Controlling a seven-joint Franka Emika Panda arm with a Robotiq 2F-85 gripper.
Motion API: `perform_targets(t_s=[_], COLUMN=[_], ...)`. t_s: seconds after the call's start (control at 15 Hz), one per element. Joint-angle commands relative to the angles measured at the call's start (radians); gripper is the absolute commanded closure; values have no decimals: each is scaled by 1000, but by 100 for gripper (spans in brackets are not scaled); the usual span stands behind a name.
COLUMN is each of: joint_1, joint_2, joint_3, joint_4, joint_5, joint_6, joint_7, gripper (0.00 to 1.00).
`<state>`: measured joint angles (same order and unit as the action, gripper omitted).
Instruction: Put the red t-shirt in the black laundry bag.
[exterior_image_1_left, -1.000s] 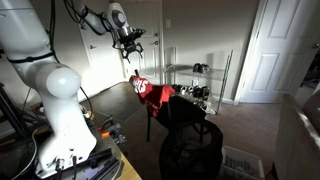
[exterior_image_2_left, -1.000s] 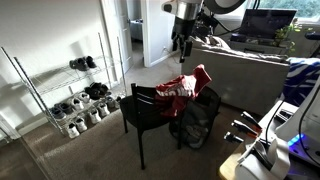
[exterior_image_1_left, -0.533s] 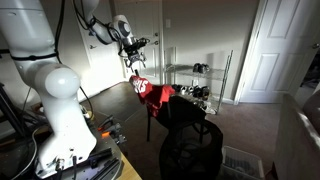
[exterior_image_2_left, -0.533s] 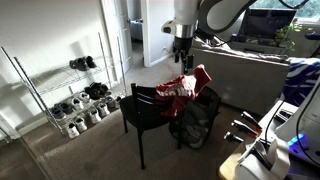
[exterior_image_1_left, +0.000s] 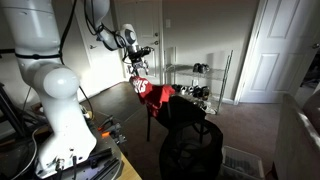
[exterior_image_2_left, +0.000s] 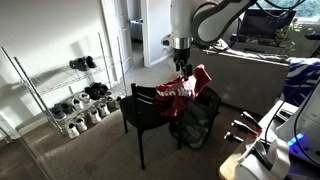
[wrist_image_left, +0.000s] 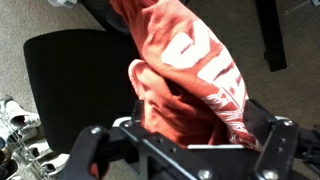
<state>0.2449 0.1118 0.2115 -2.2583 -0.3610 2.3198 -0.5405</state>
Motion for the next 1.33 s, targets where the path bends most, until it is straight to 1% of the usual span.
perform_targets(t_s=[0.0,0.07,0.13,0.33,0.6,0.73,0.8,0.87,0.93,1.13,1.27], joint_1=[-22,-25,-27,-32,-34,-34,-34,-34,-35,-35,-34], joint_2=[36,41,47,57,62,62,63,64,66,65,43], joint_3=[9,10,10,11,11,12,12,12,13,13,13], joint_4=[37,41,47,66,86,91,94,97,99,97,86], joint_5=[29,32,32,34,33,35,36,39,44,52,55], joint_6=[-22,-20,-19,-28,-38,-42,-43,-46,-48,-57,-64], joint_7=[-44,-43,-43,-43,-39,-40,-41,-42,-46,-41,-29], gripper=[0,25,26,47,74,85,92,98,99,100,100])
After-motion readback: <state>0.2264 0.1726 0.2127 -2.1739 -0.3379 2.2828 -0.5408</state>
